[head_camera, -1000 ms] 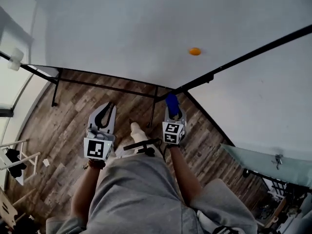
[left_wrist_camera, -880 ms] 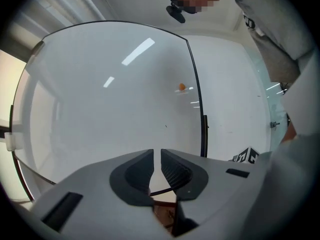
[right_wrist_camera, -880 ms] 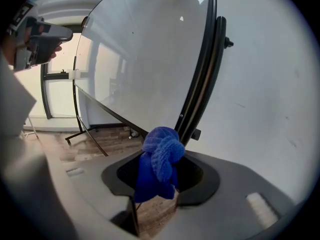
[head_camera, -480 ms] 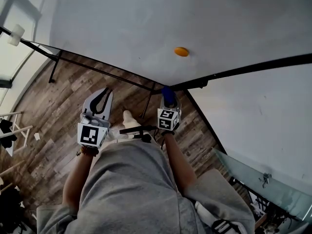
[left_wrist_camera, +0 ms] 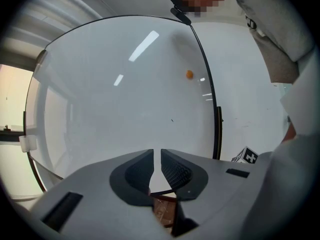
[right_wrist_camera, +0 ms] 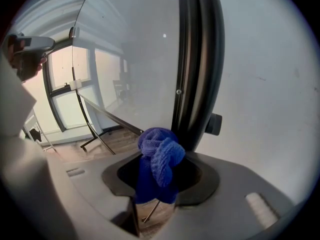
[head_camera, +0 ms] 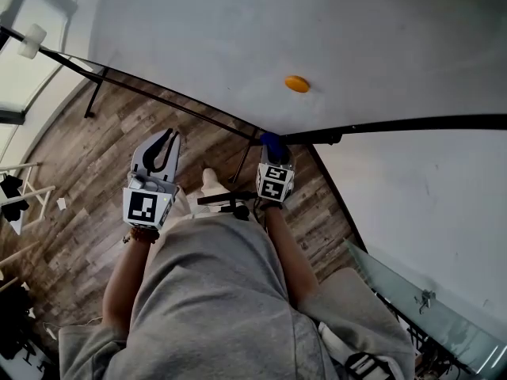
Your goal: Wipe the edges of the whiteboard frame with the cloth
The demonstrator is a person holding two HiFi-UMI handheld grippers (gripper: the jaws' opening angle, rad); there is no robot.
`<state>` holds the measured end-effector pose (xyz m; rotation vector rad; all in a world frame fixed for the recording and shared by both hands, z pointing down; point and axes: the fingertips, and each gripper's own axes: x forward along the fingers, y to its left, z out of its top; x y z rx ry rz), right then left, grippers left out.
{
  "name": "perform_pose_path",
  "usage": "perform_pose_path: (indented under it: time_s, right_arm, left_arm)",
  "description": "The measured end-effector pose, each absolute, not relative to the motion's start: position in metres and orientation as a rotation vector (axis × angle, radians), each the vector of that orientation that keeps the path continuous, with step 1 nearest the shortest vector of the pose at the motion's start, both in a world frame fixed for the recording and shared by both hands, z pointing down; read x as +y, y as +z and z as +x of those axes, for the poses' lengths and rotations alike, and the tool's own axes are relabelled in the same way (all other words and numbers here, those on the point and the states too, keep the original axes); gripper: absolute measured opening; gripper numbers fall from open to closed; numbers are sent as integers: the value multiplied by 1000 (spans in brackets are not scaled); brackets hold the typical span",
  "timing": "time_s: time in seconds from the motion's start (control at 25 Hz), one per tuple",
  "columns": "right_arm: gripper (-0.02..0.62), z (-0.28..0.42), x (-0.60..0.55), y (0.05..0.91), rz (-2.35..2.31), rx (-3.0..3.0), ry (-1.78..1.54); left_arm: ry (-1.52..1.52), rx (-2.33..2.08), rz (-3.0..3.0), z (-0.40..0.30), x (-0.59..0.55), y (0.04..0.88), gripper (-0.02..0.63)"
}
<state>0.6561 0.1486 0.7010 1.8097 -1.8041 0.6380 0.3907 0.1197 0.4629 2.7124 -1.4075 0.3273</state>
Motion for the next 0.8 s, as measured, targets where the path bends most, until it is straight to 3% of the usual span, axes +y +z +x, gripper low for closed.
perform_pose_path:
  time_s: [0.8]
  right_arm:
    - [172,652,137,702,1893,-1758,807]
  left_arm:
    - [303,-1434,2710,383,106,464,51]
